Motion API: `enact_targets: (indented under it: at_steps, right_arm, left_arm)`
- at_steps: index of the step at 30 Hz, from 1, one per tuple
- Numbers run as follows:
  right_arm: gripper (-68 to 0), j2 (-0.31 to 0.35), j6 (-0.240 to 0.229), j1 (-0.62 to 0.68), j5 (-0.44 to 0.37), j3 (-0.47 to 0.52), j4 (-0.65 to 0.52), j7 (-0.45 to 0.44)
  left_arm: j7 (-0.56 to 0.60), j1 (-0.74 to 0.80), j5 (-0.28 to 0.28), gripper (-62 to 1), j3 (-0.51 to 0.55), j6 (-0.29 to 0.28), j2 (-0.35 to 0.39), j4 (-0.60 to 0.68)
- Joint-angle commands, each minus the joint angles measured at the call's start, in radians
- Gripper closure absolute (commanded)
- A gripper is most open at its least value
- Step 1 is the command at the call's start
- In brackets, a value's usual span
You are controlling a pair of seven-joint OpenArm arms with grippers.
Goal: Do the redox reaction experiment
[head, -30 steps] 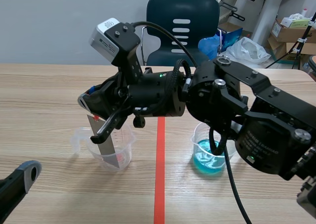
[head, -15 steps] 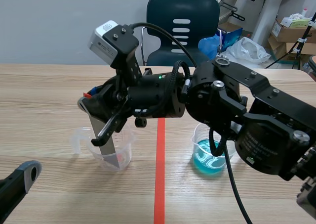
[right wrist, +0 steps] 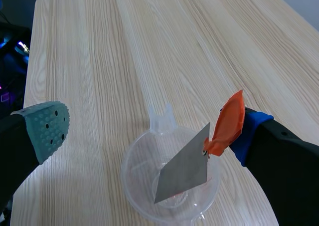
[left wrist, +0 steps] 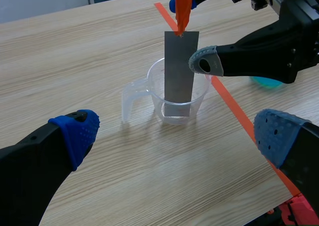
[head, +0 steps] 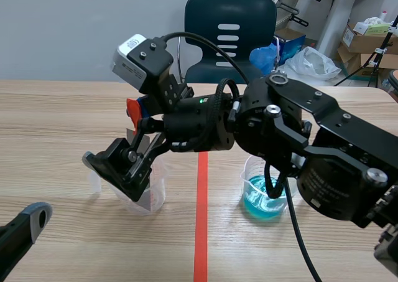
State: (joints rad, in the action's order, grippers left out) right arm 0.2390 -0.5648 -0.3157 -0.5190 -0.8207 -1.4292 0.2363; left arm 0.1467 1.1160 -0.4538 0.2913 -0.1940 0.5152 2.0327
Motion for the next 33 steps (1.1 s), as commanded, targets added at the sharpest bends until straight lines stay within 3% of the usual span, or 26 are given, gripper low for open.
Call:
enact_targets:
  at_steps: [1, 33]
  right_arm:
    - [-62.4, -0.001, 0.0, -0.016, -0.003, -0.003, -0.004, -0.014]
    - [-62.4, -0.001, 0.0, -0.016, 0.019, -0.003, -0.004, -0.015]
  left_arm:
    - [0.014, -0.003, -0.006, -62.3, 0.003, -0.003, -0.007, 0.021]
    - [0.014, -0.003, -0.006, -62.3, 0.003, -0.003, -0.007, 0.021]
